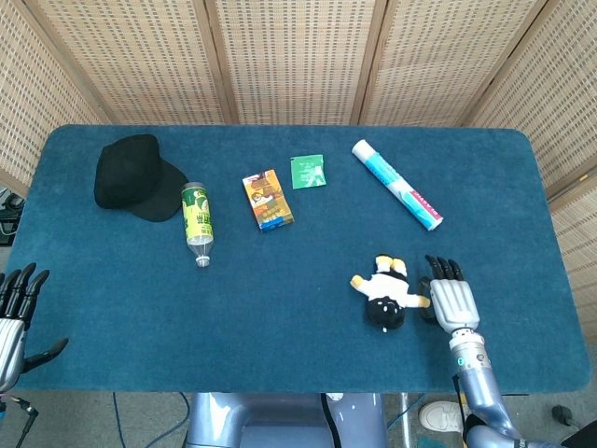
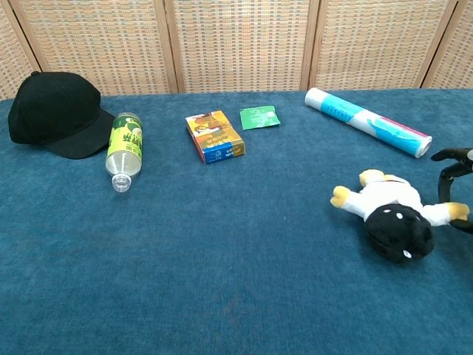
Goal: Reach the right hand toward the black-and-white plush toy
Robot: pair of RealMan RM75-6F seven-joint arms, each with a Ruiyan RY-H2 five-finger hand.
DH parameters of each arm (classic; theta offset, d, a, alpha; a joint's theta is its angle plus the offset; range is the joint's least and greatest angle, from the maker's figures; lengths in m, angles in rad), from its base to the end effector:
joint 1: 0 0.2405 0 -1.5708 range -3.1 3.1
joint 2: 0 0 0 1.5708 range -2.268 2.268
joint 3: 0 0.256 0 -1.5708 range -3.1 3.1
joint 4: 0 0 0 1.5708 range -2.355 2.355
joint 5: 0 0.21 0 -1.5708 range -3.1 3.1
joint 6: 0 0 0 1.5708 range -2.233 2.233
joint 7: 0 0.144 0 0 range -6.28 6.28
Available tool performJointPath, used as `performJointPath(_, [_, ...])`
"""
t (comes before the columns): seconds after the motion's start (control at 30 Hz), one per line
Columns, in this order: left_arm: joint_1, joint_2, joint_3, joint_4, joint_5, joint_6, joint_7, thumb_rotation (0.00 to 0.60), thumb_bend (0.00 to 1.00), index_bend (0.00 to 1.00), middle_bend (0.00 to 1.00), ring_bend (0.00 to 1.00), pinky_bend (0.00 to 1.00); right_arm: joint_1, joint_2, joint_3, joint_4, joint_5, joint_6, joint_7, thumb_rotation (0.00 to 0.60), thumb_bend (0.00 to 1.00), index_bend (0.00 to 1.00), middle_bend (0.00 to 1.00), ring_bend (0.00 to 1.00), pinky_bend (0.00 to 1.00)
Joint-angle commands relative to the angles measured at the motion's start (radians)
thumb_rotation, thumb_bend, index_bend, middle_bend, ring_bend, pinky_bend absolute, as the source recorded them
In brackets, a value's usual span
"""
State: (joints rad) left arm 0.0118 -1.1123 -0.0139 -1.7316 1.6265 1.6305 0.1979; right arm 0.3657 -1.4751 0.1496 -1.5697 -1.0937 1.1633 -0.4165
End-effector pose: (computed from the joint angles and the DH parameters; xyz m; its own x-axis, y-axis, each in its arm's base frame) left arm -0.2818 0.1429 0.1607 0.4721 -0.0776 0.8781 0.8791 -0.0320 -0.4755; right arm -0.2609 -0.2669 0.0254 0.3958 -0.2521 0.8830 -0.9121 0.0040 0.4100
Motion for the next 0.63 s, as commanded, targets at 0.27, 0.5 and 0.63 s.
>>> performJointPath(0.27, [-0.002, -0.003, 0.0, 0.004, -0.004, -0.005, 0.002, 0.6, 0.03, 0.0, 0.0, 0.0, 0.0, 0.004, 0.0, -0.003, -0.013, 0.0, 0.014, -0.008, 0.6, 0.49, 0.61, 0.21, 0.0, 0.09])
performJointPath(0.5, [-0.002, -0.004, 0.0, 0.01, -0.011, -0.009, -0.005, 0.6, 0.03, 0.0, 0.0, 0.0, 0.0, 0.012, 0.002, 0.002, -0.025, 0.007, 0.02, -0.02, 0.6, 0.51, 0.62, 0.22, 0.0, 0.09])
performJointPath(0.63, [-0.001, -0.003, -0.001, 0.009, -0.009, -0.005, -0.008, 0.6, 0.03, 0.0, 0.0, 0.0, 0.0, 0.016, 0.001, 0.002, -0.029, 0.012, 0.023, -0.03, 0.6, 0.51, 0.62, 0.22, 0.0, 0.09])
